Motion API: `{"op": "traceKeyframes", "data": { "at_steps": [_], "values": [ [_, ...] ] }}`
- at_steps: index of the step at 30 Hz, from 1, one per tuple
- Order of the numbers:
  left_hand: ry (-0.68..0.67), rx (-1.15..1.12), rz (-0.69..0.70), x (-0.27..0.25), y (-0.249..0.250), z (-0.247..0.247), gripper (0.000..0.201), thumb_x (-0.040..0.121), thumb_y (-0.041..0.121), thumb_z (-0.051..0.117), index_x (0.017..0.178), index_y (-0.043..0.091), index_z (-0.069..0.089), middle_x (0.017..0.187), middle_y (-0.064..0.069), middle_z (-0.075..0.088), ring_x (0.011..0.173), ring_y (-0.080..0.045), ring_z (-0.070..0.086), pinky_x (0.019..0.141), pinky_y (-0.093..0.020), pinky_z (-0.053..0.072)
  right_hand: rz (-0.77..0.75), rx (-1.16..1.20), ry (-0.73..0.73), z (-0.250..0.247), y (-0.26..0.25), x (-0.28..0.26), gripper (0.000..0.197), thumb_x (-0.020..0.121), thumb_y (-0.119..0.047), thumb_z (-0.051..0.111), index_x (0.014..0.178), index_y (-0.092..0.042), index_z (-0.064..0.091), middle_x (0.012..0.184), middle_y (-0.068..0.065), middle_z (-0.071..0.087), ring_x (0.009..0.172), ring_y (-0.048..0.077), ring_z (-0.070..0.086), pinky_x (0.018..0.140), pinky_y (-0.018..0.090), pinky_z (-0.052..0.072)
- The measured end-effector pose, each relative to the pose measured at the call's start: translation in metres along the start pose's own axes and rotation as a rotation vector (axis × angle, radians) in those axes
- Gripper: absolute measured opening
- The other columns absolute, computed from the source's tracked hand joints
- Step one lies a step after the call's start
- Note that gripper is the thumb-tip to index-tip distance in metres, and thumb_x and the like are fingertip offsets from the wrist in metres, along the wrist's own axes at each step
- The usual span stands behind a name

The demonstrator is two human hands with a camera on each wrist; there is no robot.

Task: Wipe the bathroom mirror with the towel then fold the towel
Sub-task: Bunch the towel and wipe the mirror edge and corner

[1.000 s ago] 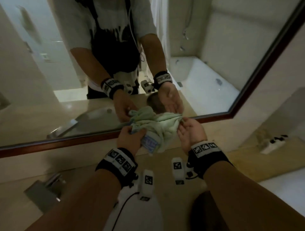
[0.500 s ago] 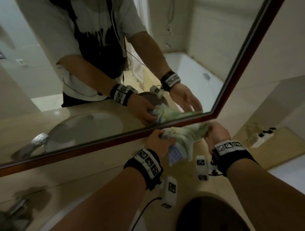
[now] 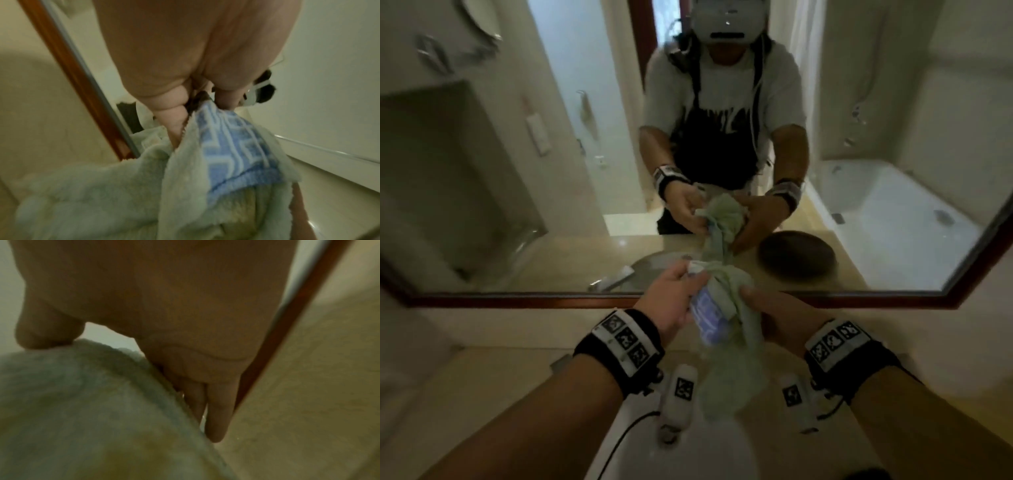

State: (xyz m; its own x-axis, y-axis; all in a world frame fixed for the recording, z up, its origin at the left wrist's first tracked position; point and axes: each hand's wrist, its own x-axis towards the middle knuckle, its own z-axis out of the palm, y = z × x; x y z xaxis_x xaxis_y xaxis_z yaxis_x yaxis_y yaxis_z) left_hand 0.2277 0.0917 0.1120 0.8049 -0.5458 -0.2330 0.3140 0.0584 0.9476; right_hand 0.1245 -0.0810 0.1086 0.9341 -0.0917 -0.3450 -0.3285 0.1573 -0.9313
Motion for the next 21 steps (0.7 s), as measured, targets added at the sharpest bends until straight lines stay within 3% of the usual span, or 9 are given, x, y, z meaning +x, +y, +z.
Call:
{"op": "traceKeyframes", "data": {
  "at_steps": [2,4,6,9,12,14,16,18,21],
  "values": [
    [0.094,0.041,0.057,-0.025,0.026,-0.032,0.015,0.103,0.013,0.056,0.113,0.005,0.064,0.104,-0.018,0.073,0.084,-0.023,0.073,0.071,-0.035,0.062,-0.066,-0.145,-0.089,0.041,-0.021,0.007,0.048,0.079,-0.052,0.071,0.116,-0.021,0.072,0.111,0.004,0.077,0.105,0.025,0.073,0.099,0.048,0.055],
    [0.223,0.068,0.095,-0.051,0.048,-0.065,0.021,0.102,0.026,0.062,0.111,0.008,0.062,0.091,-0.012,0.071,0.068,-0.016,0.070,0.056,-0.027,0.057,-0.140,-0.251,-0.083,0.083,-0.042,0.011,0.035,0.091,-0.048,0.065,0.113,-0.022,0.073,0.108,0.002,0.078,0.102,0.023,0.074,0.100,0.048,0.055],
    [0.266,0.047,0.087,-0.077,0.062,-0.097,0.041,0.097,0.039,0.067,0.119,0.005,0.062,0.098,-0.016,0.073,0.077,-0.019,0.071,0.063,-0.030,0.060,-0.223,-0.374,-0.053,0.123,-0.058,0.014,0.037,0.094,-0.054,0.059,0.103,-0.024,0.077,0.101,-0.003,0.079,0.099,0.020,0.074,0.101,0.049,0.053],
    [0.221,0.092,0.058,-0.119,0.067,-0.141,0.046,0.088,0.035,0.079,0.124,0.010,0.065,0.108,-0.015,0.076,0.085,-0.024,0.075,0.063,-0.033,0.061,-0.281,-0.485,-0.001,0.182,-0.067,0.026,0.055,0.091,-0.069,0.046,0.094,-0.025,0.078,0.091,-0.003,0.078,0.093,0.019,0.072,0.098,0.047,0.052],
    [0.376,0.191,0.034,-0.145,0.058,-0.185,0.079,0.070,0.045,0.093,0.133,0.019,0.052,0.113,-0.014,0.074,0.081,-0.024,0.071,0.068,-0.035,0.056,-0.265,-0.393,0.059,0.231,-0.067,0.039,0.053,0.089,-0.070,0.049,0.072,-0.029,0.078,0.079,0.001,0.075,0.088,0.027,0.070,0.092,0.050,0.054],
    [0.551,0.226,0.096,-0.157,0.053,-0.214,0.064,0.075,0.043,0.088,0.122,0.022,0.050,0.111,-0.015,0.070,0.081,-0.023,0.066,0.068,-0.034,0.058,-0.226,-0.332,0.072,0.261,-0.061,0.050,0.047,0.095,-0.055,0.056,0.066,-0.019,0.067,0.077,0.001,0.068,0.082,0.022,0.066,0.087,0.044,0.052],
    [0.636,0.267,0.157,-0.164,0.045,-0.243,0.053,0.077,0.040,0.086,0.113,0.024,0.052,0.104,-0.011,0.068,0.086,-0.022,0.067,0.070,-0.037,0.063,-0.177,-0.251,0.072,0.288,-0.048,0.067,0.026,0.098,-0.039,0.061,0.078,-0.024,0.056,0.088,0.002,0.063,0.087,0.023,0.062,0.090,0.038,0.051],
    [0.591,0.298,0.180,-0.166,0.038,-0.259,0.044,0.081,0.032,0.085,0.113,0.021,0.057,0.096,-0.003,0.066,0.087,-0.019,0.068,0.079,-0.044,0.062,-0.101,-0.177,0.071,0.308,-0.029,0.088,0.018,0.098,-0.031,0.063,0.083,-0.021,0.056,0.102,0.011,0.065,0.095,0.030,0.064,0.096,0.044,0.054],
    [0.437,0.375,0.102,-0.151,0.022,-0.295,0.046,0.080,0.037,0.086,0.121,0.032,0.065,0.109,0.004,0.068,0.100,-0.018,0.069,0.090,-0.039,0.060,0.004,-0.017,0.033,0.340,-0.001,0.125,0.016,0.102,-0.020,0.055,0.087,-0.016,0.059,0.098,0.013,0.065,0.087,0.030,0.065,0.084,0.044,0.057]
  ]
}}
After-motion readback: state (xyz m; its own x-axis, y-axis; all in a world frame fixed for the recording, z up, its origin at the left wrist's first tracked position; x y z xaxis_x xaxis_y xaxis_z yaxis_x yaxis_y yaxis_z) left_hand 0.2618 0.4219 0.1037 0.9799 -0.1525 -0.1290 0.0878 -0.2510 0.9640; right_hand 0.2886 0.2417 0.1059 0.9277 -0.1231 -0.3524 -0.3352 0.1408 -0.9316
